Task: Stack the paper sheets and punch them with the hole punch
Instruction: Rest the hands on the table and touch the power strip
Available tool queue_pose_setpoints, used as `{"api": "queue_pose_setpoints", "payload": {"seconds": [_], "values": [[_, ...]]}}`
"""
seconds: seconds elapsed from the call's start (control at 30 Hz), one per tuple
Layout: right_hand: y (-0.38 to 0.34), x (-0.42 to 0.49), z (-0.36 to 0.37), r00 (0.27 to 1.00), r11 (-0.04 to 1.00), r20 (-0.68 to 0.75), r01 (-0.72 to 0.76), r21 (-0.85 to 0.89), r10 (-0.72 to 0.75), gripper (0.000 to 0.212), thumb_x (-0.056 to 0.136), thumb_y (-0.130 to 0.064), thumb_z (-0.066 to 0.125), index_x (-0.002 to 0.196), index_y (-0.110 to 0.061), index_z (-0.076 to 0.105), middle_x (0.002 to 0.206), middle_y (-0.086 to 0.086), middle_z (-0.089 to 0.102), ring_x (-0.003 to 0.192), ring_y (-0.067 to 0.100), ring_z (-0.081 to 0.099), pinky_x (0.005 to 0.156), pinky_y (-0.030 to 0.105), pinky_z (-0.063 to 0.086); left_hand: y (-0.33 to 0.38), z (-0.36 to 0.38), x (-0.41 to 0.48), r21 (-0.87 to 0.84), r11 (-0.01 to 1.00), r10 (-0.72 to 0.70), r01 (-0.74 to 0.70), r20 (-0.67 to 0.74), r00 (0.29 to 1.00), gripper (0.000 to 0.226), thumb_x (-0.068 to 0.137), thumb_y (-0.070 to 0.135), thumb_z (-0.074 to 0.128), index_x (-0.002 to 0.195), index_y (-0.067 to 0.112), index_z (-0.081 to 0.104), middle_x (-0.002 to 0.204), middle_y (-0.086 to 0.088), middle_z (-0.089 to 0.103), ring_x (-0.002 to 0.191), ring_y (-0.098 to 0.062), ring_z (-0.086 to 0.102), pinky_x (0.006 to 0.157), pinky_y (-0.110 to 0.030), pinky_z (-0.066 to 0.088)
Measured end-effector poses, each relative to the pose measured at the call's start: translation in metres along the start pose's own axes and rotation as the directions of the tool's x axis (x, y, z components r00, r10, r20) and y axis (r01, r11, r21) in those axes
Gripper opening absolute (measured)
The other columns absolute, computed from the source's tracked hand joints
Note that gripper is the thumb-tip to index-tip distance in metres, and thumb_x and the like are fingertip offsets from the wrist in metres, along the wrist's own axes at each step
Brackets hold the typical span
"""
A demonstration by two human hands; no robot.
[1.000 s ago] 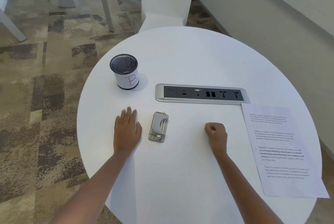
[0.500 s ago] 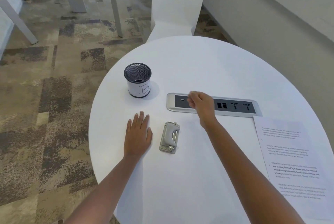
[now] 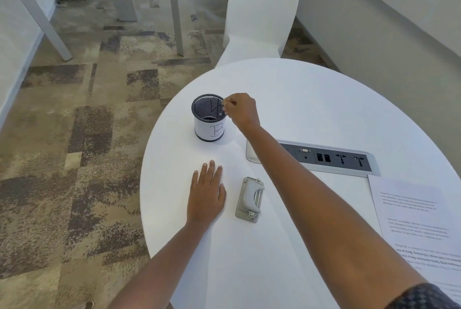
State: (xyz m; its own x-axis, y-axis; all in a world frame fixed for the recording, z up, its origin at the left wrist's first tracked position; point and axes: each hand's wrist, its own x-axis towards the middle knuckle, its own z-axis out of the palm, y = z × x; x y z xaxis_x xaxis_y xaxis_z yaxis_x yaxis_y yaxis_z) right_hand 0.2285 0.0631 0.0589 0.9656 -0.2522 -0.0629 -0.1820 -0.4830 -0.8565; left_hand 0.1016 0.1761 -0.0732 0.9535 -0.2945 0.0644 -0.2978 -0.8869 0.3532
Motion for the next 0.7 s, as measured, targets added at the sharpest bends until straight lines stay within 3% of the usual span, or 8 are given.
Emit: {"api": "queue_pose_setpoints", "payload": {"seconds": [0.13,0.27,0.33,0.47,0.57,0.7], "values": [[-0.002,0.003,0.005,1.000,1.000,0.020,-0.001,-0.026,0.001,0.021,0.075,0.012,0.044,0.088,0.023,0.056,0.097,0.040,0.062,0.073,0.018,0.044,0.075,0.047,0.049,0.000,0.000,0.000,-0.013,1.000,0.001,-0.002,-0.010,1.000,0.044,0.079,0.014,0.051,0.121,0.004,0.060,0.131,-0.019,0.057,0.119,-0.036,0.055,0.097,-0.054,0.044],[-0.002,-0.002,0.001,1.000,0.998,-0.025,-0.010,0.065,0.012,0.025,0.077,0.009,0.046,0.088,0.009,0.068,0.089,0.023,0.068,0.079,0.022,0.056,0.087,0.044,0.052,0.000,-0.001,0.001,-0.010,1.000,-0.001,0.001,0.002,1.000,0.045,0.077,0.014,0.053,0.120,0.004,0.060,0.131,-0.019,0.057,0.119,-0.035,0.056,0.097,-0.054,0.045],[0.006,-0.008,-0.005,0.999,0.998,-0.044,-0.015,0.068,0.018,0.022,0.077,0.006,0.048,0.085,0.007,0.069,0.077,0.016,0.065,0.073,0.021,0.056,0.083,0.041,0.052,0.000,-0.001,0.001,0.000,1.000,-0.001,0.001,0.011,1.000,0.044,0.080,0.016,0.047,0.120,0.004,0.061,0.130,-0.018,0.058,0.118,-0.035,0.057,0.096,-0.054,0.045],[0.042,-0.032,-0.022,0.989,0.988,-0.094,-0.102,0.115,0.113,0.020,0.081,0.003,0.053,0.092,0.001,0.069,0.079,0.012,0.065,0.058,0.009,0.056,0.069,0.023,0.051,0.000,-0.003,0.001,0.019,1.000,-0.004,0.003,0.038,0.999,0.050,0.081,0.022,0.033,0.121,0.005,0.060,0.131,-0.018,0.058,0.119,-0.034,0.056,0.097,-0.053,0.045],[0.079,-0.058,-0.039,0.975,0.980,-0.120,-0.177,0.092,0.187,0.017,0.082,0.000,0.054,0.090,0.000,0.069,0.075,0.008,0.064,0.062,0.011,0.056,0.071,0.019,0.049,-0.001,-0.001,0.000,0.019,1.000,-0.008,0.008,0.029,1.000,0.051,0.082,0.021,0.033,0.123,0.005,0.059,0.133,-0.018,0.056,0.121,-0.035,0.055,0.099,-0.053,0.043],[0.128,-0.098,-0.064,0.953,0.965,-0.158,-0.262,0.010,0.260,0.020,0.084,-0.001,0.052,0.092,-0.002,0.070,0.084,0.011,0.068,0.078,0.017,0.058,0.082,0.033,0.050,-0.001,0.001,-0.001,0.017,1.000,-0.016,0.016,0.009,1.000,0.046,0.083,0.017,0.040,0.124,0.004,0.057,0.134,-0.018,0.055,0.122,-0.036,0.053,0.100,-0.053,0.042]]}}
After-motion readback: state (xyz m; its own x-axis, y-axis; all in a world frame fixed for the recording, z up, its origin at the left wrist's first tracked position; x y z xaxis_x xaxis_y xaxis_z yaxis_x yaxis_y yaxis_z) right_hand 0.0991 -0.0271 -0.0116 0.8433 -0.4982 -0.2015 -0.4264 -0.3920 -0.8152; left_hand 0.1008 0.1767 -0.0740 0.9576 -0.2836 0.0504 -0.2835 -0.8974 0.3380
